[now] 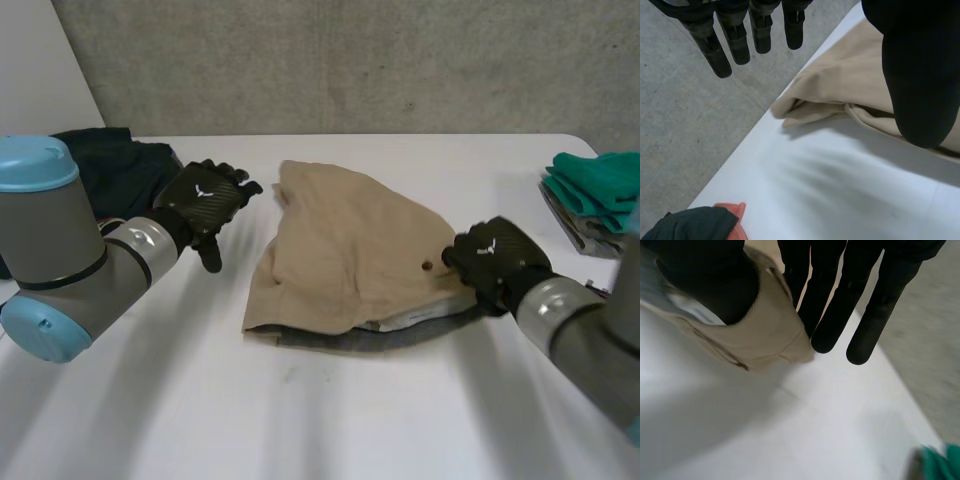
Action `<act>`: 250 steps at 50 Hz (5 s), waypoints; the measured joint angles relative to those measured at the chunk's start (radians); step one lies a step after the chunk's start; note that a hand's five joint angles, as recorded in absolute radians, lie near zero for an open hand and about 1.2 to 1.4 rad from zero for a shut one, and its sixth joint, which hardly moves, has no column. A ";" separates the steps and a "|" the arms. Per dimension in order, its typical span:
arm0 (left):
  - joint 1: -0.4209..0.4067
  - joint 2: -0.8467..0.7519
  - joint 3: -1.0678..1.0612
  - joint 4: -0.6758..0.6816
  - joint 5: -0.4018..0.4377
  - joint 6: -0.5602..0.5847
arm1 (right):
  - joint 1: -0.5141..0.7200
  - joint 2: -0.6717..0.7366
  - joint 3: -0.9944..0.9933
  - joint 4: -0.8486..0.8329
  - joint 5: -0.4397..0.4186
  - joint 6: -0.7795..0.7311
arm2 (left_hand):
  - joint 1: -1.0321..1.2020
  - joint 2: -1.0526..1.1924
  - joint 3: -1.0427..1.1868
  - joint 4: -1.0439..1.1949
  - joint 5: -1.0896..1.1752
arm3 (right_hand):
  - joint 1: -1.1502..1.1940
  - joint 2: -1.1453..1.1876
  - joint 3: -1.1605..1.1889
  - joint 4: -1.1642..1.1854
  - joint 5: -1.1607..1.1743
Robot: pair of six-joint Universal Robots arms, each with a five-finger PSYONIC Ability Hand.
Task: Fold the laundry.
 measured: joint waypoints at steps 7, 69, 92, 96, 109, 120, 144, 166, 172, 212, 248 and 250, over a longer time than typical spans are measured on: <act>-0.032 -0.036 0.035 0.042 0.003 0.001 | -0.041 -0.135 0.015 0.176 -0.267 0.020 | 0.000 0.000 0.000 0.000 0.000 | 0.000 0.000 0.001 0.002 0.001; -0.511 0.101 -0.154 0.153 -0.430 -0.006 | -0.020 0.354 -0.536 -0.068 -0.014 0.291 | 0.932 0.978 0.963 0.977 0.908 | -0.059 -0.079 -0.086 -0.093 -0.081; -0.394 0.313 -0.146 0.069 -0.401 -0.011 | -0.011 0.003 -0.343 0.190 0.210 0.387 | 0.036 0.024 0.030 0.025 0.002 | -0.829 -0.963 -0.977 -0.985 -0.962; -0.274 0.354 -0.181 0.021 -0.295 -0.018 | -0.010 -0.063 -0.269 0.267 0.191 0.497 | 0.036 0.022 0.030 0.025 0.002 | -0.829 -0.963 -0.977 -0.985 -0.962; -0.033 0.100 -0.156 -0.128 -0.001 -0.062 | 0.073 0.031 -0.054 0.197 0.123 0.818 | 0.036 0.022 0.030 0.024 0.002 | -0.829 -0.963 -0.977 -0.985 -0.962; -0.050 -0.110 -0.067 -0.132 0.021 -0.058 | 0.184 0.253 -0.090 0.022 0.208 0.847 | 0.646 0.602 0.591 0.602 0.573 | -0.777 -0.896 -0.908 -0.915 -0.891; -0.065 0.332 -0.070 -0.112 -0.037 -0.235 | 0.210 -0.014 -0.147 0.000 0.349 0.519 | 0.900 0.981 0.985 0.993 0.898 | -0.102 -0.204 -0.209 -0.213 -0.207; -0.066 0.259 -0.117 -0.063 -0.063 -0.184 | 0.269 0.242 -0.095 -0.033 0.149 0.846 | 0.900 0.984 0.988 0.997 0.898 | -0.661 -0.763 -0.795 -0.819 -0.827; -0.067 0.302 -0.116 -0.064 -0.063 -0.188 | 0.303 0.346 -0.156 -0.090 0.210 0.836 | 0.900 0.984 0.988 0.997 0.898 | -0.631 -0.760 -0.769 -0.773 -0.752; -0.060 0.676 -0.166 -0.260 -0.065 -0.190 | 0.093 -0.280 -0.460 0.442 0.211 0.104 | 0.900 0.984 0.989 0.998 0.898 | 0.005 -0.008 0.001 0.002 -0.052; -0.078 -0.017 0.271 0.089 -0.194 -0.160 | 0.097 0.238 -0.604 -0.046 0.188 0.189 | 0.900 0.997 0.989 0.998 0.922 | 0.005 -0.006 0.002 0.004 -0.032; -0.088 -0.154 0.371 0.169 -0.229 -0.108 | 0.103 0.331 -0.606 -0.216 0.201 0.185 | 0.877 0.938 0.928 0.936 0.899 | -0.109 -0.199 -0.204 -0.207 -0.180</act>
